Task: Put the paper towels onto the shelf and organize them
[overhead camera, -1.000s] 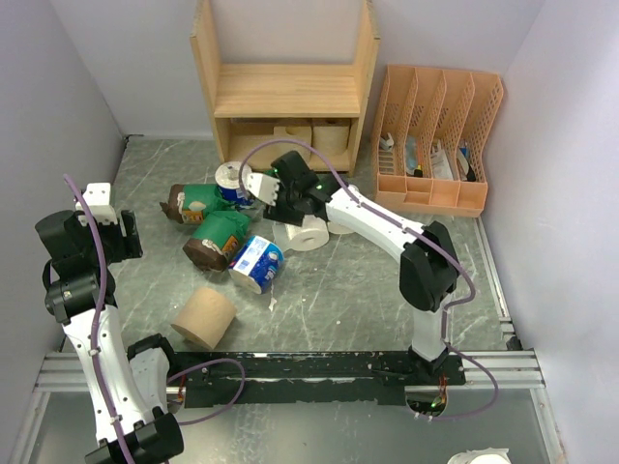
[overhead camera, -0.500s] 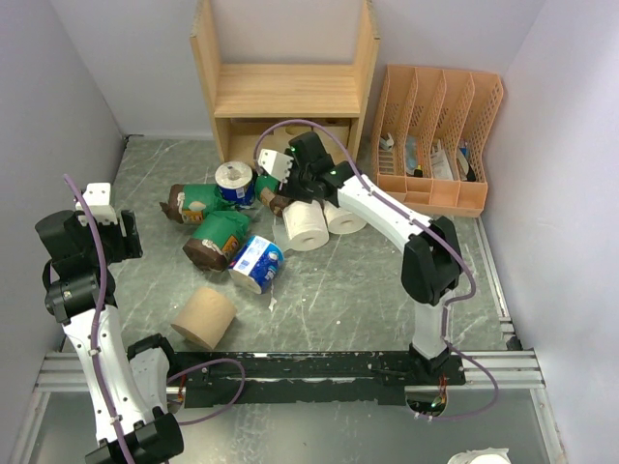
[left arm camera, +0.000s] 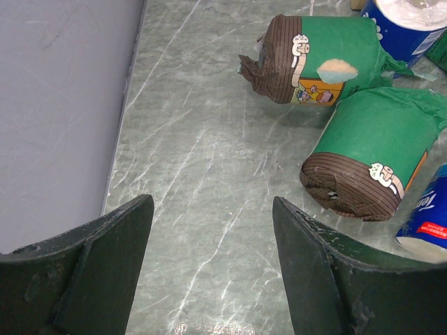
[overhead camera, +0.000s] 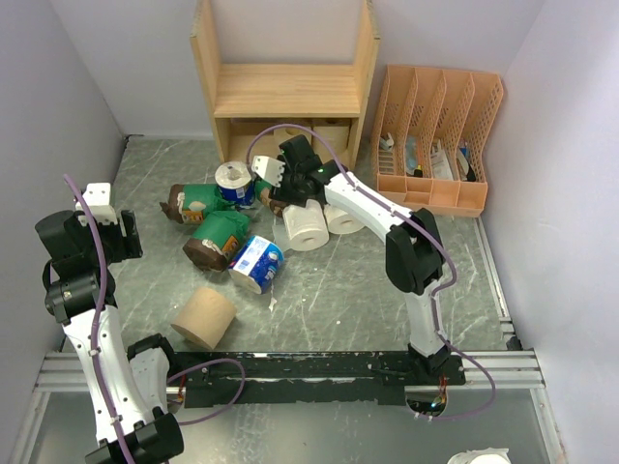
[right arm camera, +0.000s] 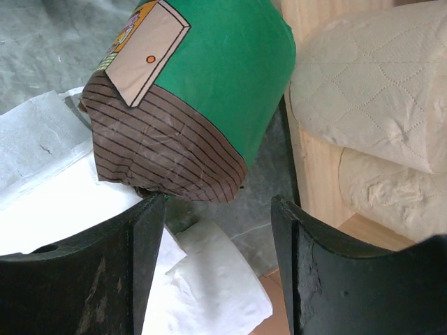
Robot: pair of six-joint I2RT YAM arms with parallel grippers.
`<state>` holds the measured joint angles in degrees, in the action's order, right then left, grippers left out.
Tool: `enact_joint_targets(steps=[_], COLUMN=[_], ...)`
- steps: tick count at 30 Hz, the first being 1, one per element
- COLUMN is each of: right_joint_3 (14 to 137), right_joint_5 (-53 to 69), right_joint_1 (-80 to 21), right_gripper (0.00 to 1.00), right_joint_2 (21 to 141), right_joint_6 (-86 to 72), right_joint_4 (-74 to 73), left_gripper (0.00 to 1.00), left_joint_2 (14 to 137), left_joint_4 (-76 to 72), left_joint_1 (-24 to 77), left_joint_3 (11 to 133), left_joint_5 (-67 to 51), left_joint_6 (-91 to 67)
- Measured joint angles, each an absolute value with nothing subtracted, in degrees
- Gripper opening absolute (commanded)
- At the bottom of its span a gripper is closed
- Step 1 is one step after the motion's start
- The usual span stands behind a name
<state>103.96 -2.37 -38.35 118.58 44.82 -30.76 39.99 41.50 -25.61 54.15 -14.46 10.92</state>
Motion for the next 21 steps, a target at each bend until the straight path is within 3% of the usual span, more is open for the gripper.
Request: enact_joint_targets(steps=[21], right_joint_3=[113.2], right_joint_5=[-0.2], right_joint_1=[-38.4], right_gripper=[0.57], right_joint_2=[127.4], right_joint_6=[43.1], right_joint_4=[-33.8], left_gripper=[0.80], left_joint_2=[40.0], left_joint_4=[41.5], left_joint_1=[-25.5], left_joint_3=[54.2], left_joint_5=[-14.5], left_joint_6=[10.9])
